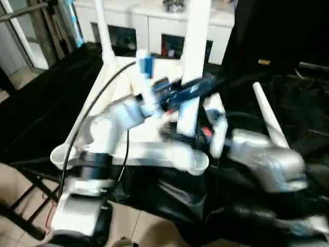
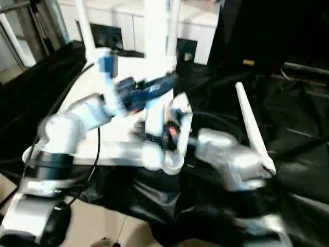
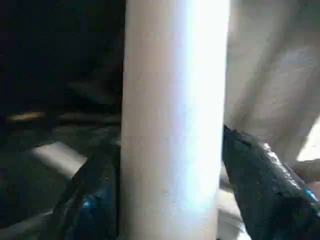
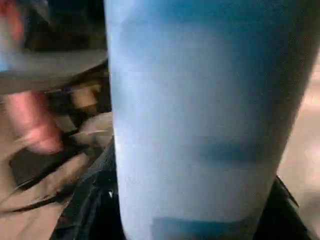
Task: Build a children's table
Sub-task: Pick table leg
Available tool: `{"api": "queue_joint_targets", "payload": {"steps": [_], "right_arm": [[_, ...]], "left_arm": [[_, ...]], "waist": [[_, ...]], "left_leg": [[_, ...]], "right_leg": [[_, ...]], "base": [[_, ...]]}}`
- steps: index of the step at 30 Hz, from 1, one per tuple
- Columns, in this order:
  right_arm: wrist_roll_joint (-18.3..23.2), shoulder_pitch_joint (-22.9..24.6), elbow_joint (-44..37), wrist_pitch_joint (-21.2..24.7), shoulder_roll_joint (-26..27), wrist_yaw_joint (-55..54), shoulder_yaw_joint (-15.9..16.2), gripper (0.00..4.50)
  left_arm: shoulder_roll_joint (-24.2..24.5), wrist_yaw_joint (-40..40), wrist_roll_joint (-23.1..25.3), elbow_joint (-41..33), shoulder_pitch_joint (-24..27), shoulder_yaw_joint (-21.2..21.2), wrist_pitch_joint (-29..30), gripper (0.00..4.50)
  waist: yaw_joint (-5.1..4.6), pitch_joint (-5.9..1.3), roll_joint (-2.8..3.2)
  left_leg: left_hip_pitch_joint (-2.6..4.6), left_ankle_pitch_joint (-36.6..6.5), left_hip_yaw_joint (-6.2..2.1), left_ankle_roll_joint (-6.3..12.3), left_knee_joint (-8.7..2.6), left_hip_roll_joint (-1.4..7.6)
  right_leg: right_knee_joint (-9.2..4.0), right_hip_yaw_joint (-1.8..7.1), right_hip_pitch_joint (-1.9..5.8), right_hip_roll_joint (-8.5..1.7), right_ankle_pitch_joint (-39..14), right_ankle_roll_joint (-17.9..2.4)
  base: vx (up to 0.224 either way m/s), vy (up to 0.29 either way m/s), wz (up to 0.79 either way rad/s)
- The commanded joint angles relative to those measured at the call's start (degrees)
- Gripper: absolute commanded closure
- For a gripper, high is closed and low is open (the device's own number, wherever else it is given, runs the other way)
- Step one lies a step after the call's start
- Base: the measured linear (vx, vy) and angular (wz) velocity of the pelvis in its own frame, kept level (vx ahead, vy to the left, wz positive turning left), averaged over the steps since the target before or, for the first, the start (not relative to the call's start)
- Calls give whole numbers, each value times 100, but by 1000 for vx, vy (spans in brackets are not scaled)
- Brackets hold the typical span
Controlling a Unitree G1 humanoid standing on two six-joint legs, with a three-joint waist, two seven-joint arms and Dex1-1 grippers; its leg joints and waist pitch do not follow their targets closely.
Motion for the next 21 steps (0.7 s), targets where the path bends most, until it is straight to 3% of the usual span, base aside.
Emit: {"api": "queue_joint_targets", "payload": {"steps": [1, 5, 6, 7, 8, 9, 12, 18, 19, 21], "right_arm": [[-155, -150, 77, -214, 52, -357, -148, 263], [-342, -249, 225, -418, 377, -851, -129, 264], [-417, -287, 274, -487, 501, -1012, -101, 264], [-460, -305, 307, -529, 556, -1064, -87, 264], [-476, -311, 314, -536, 585, -1097, -85, 264], [-507, -319, 314, -543, 656, -1151, -65, 264], [-574, -307, 316, -585, 697, -1213, -7, 264], [-653, -226, 265, -610, 675, -1204, 49, 264], [-628, -221, 279, -597, 686, -1173, 36, 208], [-500, -192, 231, -488, 641, -974, -14, 194]], "left_arm": [[2, 762, 585, 238, -81, -160, -148, 147], [-250, 1555, 670, 386, -69, 154, -315, 147], [-371, 1815, 664, 410, -80, 309, -386, 147], [-427, 1949, 689, 441, -96, 359, -443, 147], [-453, 2004, 687, 455, -110, 393, -478, 147], [-537, 2187, 640, 513, -165, 532, -591, 176], [-606, 2299, 513, 583, -225, 671, -675, 183], [-681, 2289, 373, 510, -201, 722, -706, 230], [-700, 2270, 352, 499, -195, 722, -724, 243], [-685, 2027, 320, 448, -154, 632, -770, 247]], "waist": [[-37, -443, -45], [-23, -479, -41], [-29, -471, -113], [-16, -474, -100], [-28, -461, -92], [-29, -452, -86], [-13, -441, -83], [-12, -444, -82], [-13, -447, -82], [-12, -448, -87]], "left_leg": [[107, -759, -71, -57, -380, 197], [66, -395, -49, 66, -347, 188], [49, -367, -42, 116, -348, 179], [62, -373, -42, 131, -347, 177], [61, -419, -39, 157, -349, 176], [74, -489, -31, 169, -347, 175], [89, -586, -38, 128, -361, 187], [72, -533, -41, 160, -361, 181], [76, -532, -40, 163, -358, 182], [73, -524, -40, 173, -358, 183]], "right_leg": [[-417, 281, 342, -427, -1153, -768], [-346, 290, 358, -437, -405, -1034], [-332, 285, 372, -444, -358, -1102], [-346, 280, 376, -451, -388, -1117], [-365, 281, 363, -452, -509, -1108], [-387, 285, 349, -439, -649, -1079], [-410, 288, 338, -447, -861, -984], [-395, 289, 348, -440, -696, -978], [-391, 290, 350, -444, -686, -986], [-388, 290, 354, -449, -669, -999]], "base": [[0, 0, 0], [0, 0, 0], [0, 0, 0], [0, 0, 0], [0, 0, 0], [0, 0, 0], [0, 0, 0], [0, 0, 0], [0, 0, 0], [0, 0, 0]]}}
